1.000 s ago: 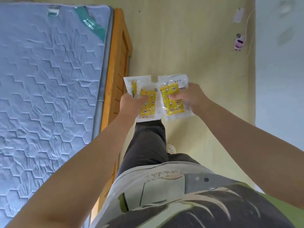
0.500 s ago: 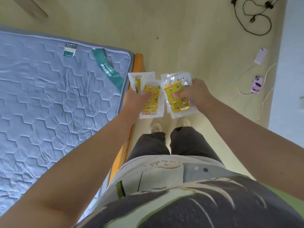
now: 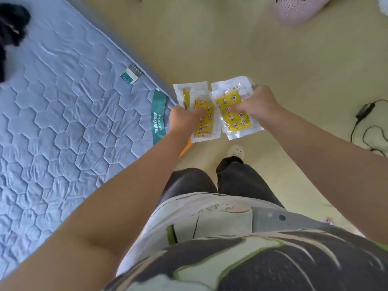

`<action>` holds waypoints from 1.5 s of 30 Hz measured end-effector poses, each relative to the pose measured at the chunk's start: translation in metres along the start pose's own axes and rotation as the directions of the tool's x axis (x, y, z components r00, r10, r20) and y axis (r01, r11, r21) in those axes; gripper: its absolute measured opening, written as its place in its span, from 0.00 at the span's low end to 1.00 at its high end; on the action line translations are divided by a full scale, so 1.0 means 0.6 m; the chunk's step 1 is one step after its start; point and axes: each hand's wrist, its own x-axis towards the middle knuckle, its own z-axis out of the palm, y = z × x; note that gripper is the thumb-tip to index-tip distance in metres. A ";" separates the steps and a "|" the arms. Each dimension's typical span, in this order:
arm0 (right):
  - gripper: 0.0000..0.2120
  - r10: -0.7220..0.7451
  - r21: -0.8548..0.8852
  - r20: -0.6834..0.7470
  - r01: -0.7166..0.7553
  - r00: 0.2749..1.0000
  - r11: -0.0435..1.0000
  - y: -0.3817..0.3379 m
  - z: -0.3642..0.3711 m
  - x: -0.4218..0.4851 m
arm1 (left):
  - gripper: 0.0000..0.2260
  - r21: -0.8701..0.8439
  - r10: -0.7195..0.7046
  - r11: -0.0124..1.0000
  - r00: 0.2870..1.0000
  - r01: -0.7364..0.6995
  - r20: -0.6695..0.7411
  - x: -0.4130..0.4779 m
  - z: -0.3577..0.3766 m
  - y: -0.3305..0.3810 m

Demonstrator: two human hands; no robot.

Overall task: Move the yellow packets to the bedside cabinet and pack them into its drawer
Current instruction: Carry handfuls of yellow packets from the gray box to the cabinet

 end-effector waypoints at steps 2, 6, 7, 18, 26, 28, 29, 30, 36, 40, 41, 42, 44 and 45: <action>0.23 -0.050 -0.124 0.065 0.058 0.997 0.991 -0.055 -0.018 0.054 | 0.09 -0.090 -0.040 0.995 0.996 0.033 -0.083 0.024 0.016 0.033; 0.23 -0.078 -0.299 0.197 0.136 0.977 0.945 -0.159 -0.012 0.146 | 0.10 -0.278 -0.145 0.957 0.962 0.077 -0.232 0.083 0.011 0.079; 0.23 -0.079 -0.332 0.229 0.154 0.970 0.931 -0.183 -0.003 0.171 | 0.10 -0.318 -0.167 0.945 0.951 0.079 -0.259 0.099 0.005 0.089; 0.25 -0.123 -0.462 0.458 0.354 0.880 0.814 -0.486 0.145 0.408 | 0.06 -0.600 -0.298 0.800 0.866 -0.003 -0.402 0.320 -0.105 0.250; 0.30 -0.058 -0.439 0.517 0.322 0.854 0.839 -0.715 0.229 0.569 | 0.04 -0.595 -0.313 0.804 0.834 -0.023 -0.454 0.494 -0.237 0.435; 0.31 -0.052 -0.437 0.529 0.324 0.847 0.839 -0.774 0.252 0.611 | 0.04 -0.598 -0.308 0.801 0.828 -0.040 -0.469 0.541 -0.274 0.484; 0.30 -0.059 -0.435 0.533 0.334 0.844 0.836 -0.807 0.266 0.632 | 0.04 -0.600 -0.301 0.798 0.827 -0.054 -0.474 0.567 -0.294 0.509; 0.29 -0.068 -0.432 0.539 0.345 0.840 0.834 -0.843 0.281 0.654 | 0.04 -0.601 -0.293 0.796 0.828 -0.067 -0.479 0.597 -0.314 0.535; 0.14 -0.135 -0.375 0.612 0.436 0.779 0.818 -1.100 0.401 0.801 | 0.05 -0.559 -0.273 0.822 0.786 -0.109 -0.555 0.799 -0.472 0.704; 0.21 -0.121 -0.399 0.628 0.452 0.768 0.798 -1.260 0.472 0.887 | 0.08 -0.573 -0.305 0.810 0.744 -0.125 -0.594 0.913 -0.576 0.810; 0.20 -0.118 -0.401 0.629 0.451 0.769 0.797 -1.296 0.490 0.904 | 0.09 -0.574 -0.307 0.808 0.734 -0.134 -0.605 0.938 -0.602 0.832; 0.20 -0.115 -0.400 0.631 0.448 0.767 0.800 -1.328 0.509 0.920 | 0.09 -0.575 -0.307 0.805 0.727 -0.145 -0.614 0.962 -0.628 0.853; 0.23 -0.105 -0.398 0.630 0.436 0.769 0.807 -1.387 0.553 0.957 | 0.09 -0.576 -0.302 0.801 0.721 -0.163 -0.624 1.009 -0.682 0.886; 0.26 -0.101 -0.404 0.625 0.432 0.774 0.807 -1.416 0.579 0.977 | 0.09 -0.576 -0.301 0.800 0.719 -0.167 -0.626 1.034 -0.711 0.897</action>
